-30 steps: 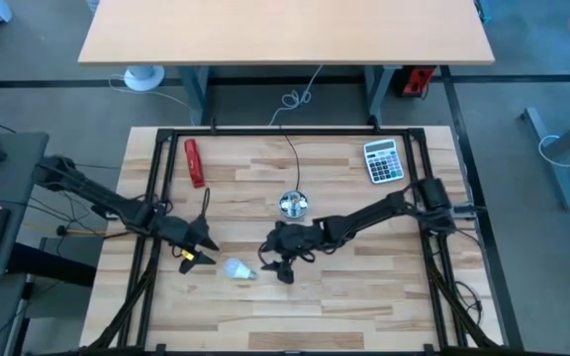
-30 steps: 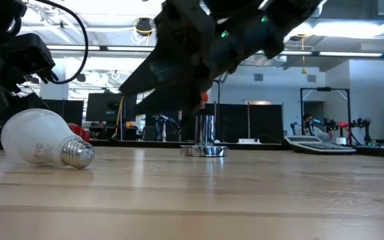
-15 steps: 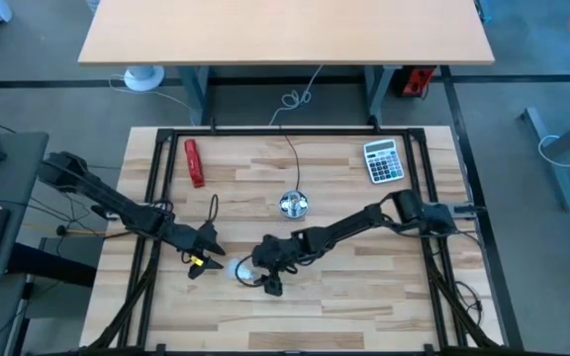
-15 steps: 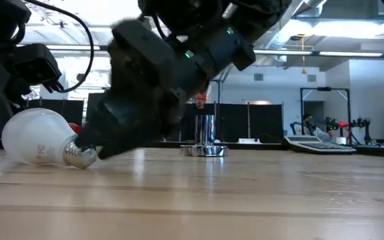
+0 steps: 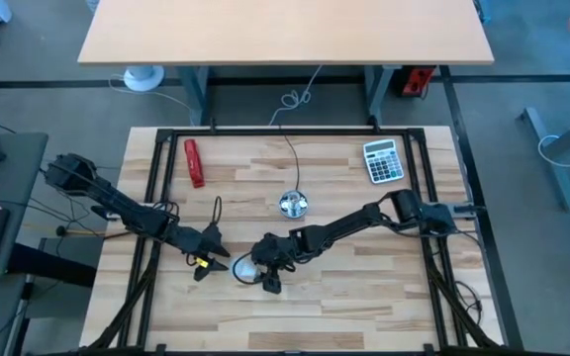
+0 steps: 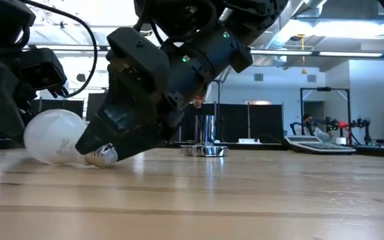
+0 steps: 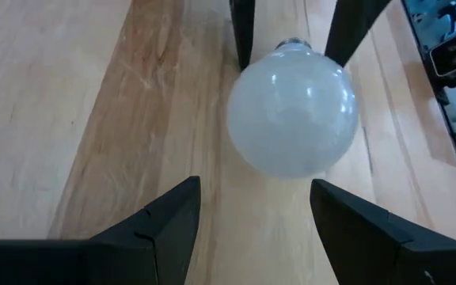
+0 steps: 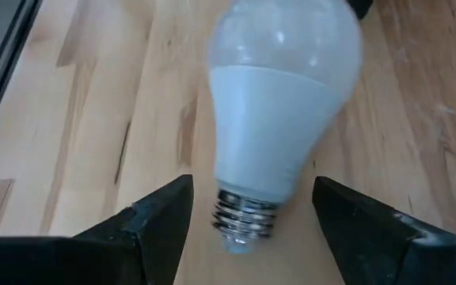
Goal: Screw lightbulb
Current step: Insert the lightbulb into the silver lamp socket
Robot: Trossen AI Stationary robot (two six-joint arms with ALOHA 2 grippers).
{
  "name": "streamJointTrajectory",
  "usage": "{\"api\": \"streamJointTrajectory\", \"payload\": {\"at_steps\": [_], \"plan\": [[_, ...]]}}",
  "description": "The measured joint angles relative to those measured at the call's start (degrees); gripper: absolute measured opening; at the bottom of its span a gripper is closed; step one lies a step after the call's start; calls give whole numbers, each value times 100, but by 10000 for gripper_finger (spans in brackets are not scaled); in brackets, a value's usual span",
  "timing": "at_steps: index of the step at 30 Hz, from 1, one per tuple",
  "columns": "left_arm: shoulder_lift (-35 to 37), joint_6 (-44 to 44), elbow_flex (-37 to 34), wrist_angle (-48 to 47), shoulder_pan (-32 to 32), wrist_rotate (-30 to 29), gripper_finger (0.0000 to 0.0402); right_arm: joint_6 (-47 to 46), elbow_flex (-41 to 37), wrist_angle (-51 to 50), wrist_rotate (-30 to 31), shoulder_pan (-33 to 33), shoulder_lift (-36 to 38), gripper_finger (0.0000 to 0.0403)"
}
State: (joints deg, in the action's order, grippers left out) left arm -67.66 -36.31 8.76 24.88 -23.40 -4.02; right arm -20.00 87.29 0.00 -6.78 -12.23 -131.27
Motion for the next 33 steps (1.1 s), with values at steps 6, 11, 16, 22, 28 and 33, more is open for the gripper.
{"api": "streamJointTrajectory", "payload": {"at_steps": [6,11,16,22,28,33], "plan": [[2,240,232,15,0,-55,228,-136,0,-50,-53,62,-41,246],[4,469,431,-30,0,-60,228,-160,-2,-192,-116,164,-45,155],[8,647,585,-64,4,-77,228,-63,-9,-238,-119,198,8,144],[518,1034,640,239,-28,-244,228,328,-104,-426,368,205,481,144],[2038,1972,649,85,-142,-949,228,754,-740,421,1814,37,1362,144],[3113,2767,423,64,-370,-2334,228,948,-2076,2870,2462,-45,1930,144]]}}
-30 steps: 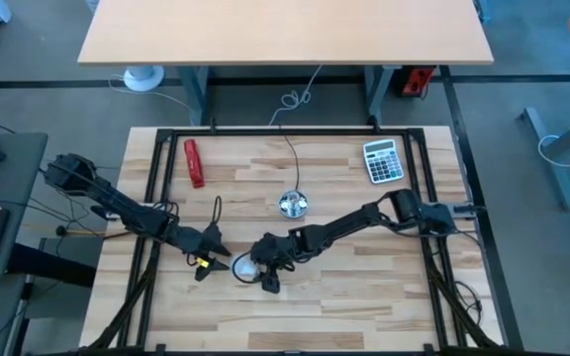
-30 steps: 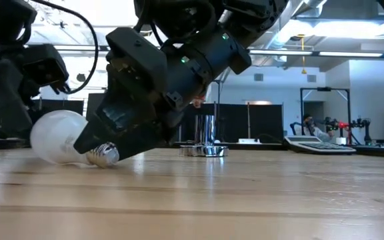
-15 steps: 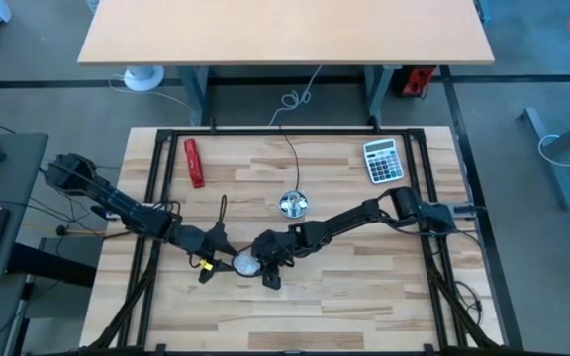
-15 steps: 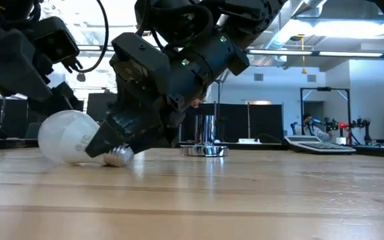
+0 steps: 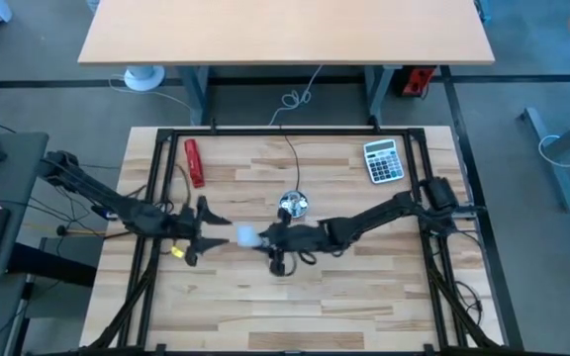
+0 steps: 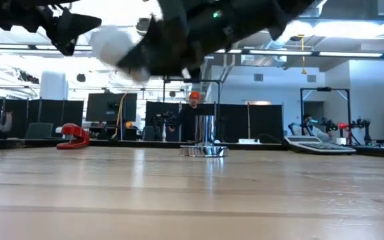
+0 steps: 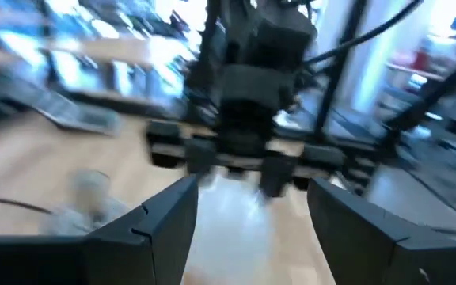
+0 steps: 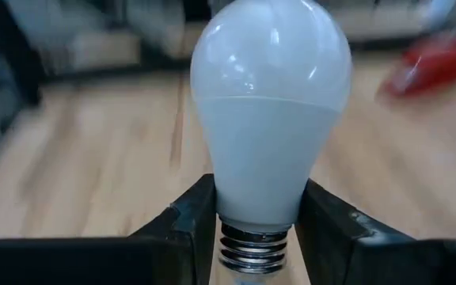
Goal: Screw lightbulb
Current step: Insert the lightbulb into the silver lamp socket
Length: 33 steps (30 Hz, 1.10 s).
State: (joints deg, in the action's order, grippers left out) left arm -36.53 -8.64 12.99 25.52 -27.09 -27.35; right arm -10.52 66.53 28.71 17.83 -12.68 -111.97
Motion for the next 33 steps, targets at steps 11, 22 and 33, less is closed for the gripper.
{"api": "streamJointTrajectory", "payload": {"at_steps": [11,22,33], "plan": [[-558,316,-544,1776,174,-594,236,253,-1425,3756,165,120,22,144],[-2795,783,-431,4337,638,-37,306,610,-1382,3651,144,76,6,144],[-4352,600,749,4459,1171,612,324,1023,-1382,3632,141,78,7,149]]}}
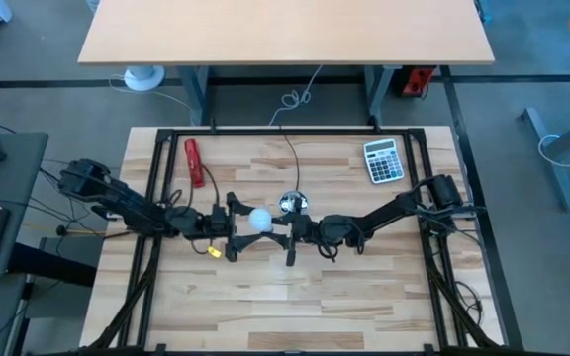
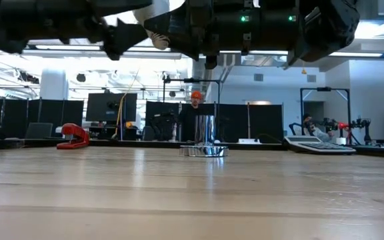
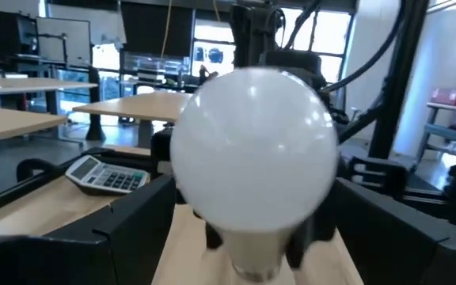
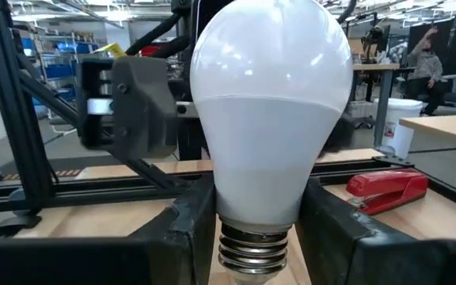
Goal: Screw lightbulb
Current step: Insert the lightbulb into the silver lamp socket
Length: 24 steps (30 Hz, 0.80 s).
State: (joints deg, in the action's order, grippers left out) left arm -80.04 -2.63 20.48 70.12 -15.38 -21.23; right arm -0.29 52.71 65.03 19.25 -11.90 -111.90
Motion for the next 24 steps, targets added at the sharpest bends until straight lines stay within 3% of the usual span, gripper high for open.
{"api": "streamJointTrajectory", "payload": {"at_steps": [7,19,24], "plan": [[-359,-9,283,1,77,-4,314,84,0,-4,-24,-11,0,149],[-241,-260,283,-37,27,-72,193,-100,4,2,-212,-27,11,152],[-217,-173,281,-196,-4,-83,178,-499,15,-414,-245,-27,73,174]]}}
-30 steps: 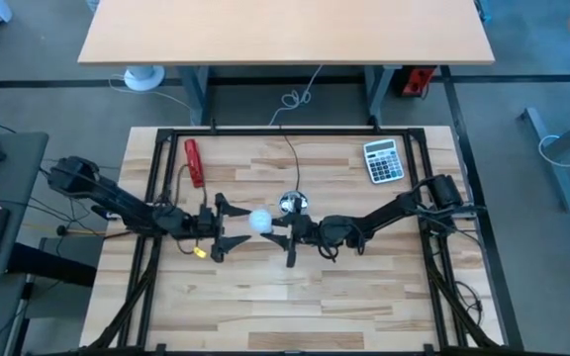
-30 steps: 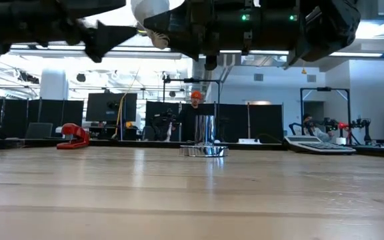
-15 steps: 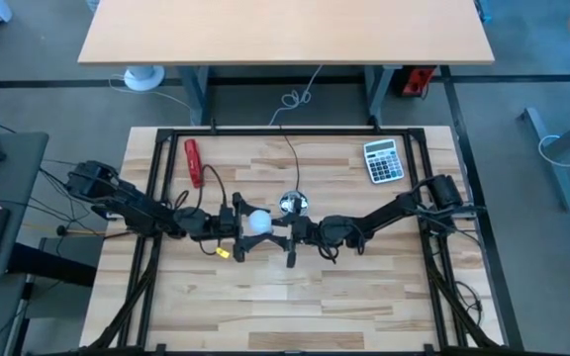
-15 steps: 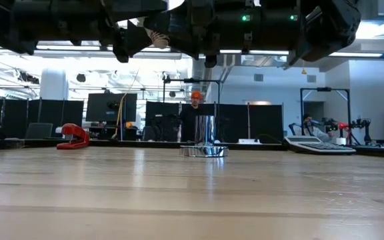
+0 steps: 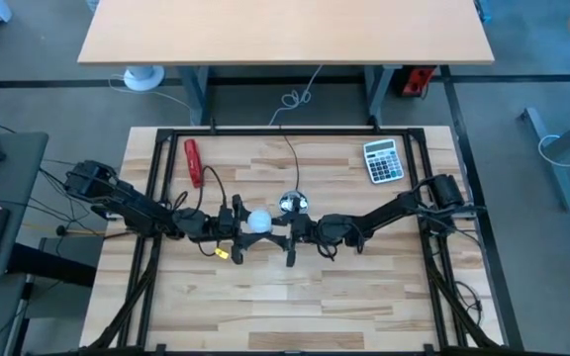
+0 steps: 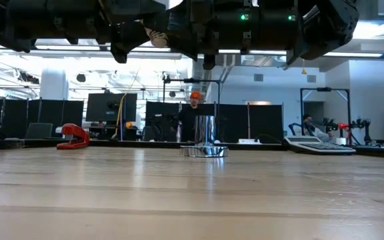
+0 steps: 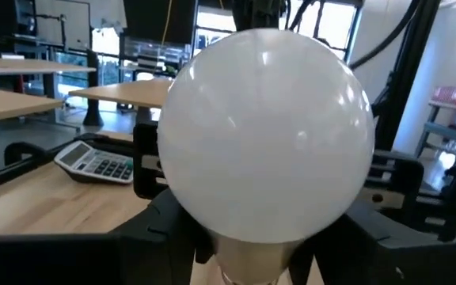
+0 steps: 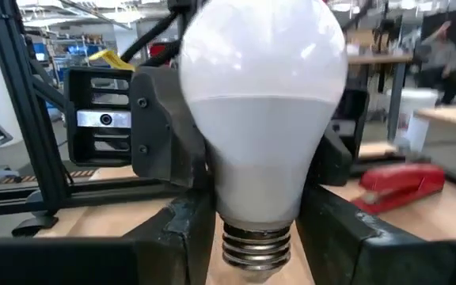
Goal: Screw lightbulb
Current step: Insert the lightbulb into the silver lamp socket
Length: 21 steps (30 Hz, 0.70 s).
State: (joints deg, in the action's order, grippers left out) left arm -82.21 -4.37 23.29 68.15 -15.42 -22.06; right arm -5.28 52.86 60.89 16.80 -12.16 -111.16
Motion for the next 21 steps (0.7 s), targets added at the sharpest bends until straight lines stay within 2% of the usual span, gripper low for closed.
{"api": "streamJointTrajectory", "payload": {"at_steps": [6,10,14,16,21], "plan": [[18,121,2,-124,4,-330,174,-308,-23,-1487,-101,-22,432,232],[26,259,2,-119,4,-328,160,-350,0,-2532,-74,-12,855,258],[22,443,2,-647,0,-278,156,-391,-9,-4077,-49,-101,1517,264],[21,548,2,-1106,0,-260,156,-510,27,-4943,-246,-140,1949,265],[20,919,18,-2031,3,21,156,-547,595,-6568,-359,-236,2475,265]]}}
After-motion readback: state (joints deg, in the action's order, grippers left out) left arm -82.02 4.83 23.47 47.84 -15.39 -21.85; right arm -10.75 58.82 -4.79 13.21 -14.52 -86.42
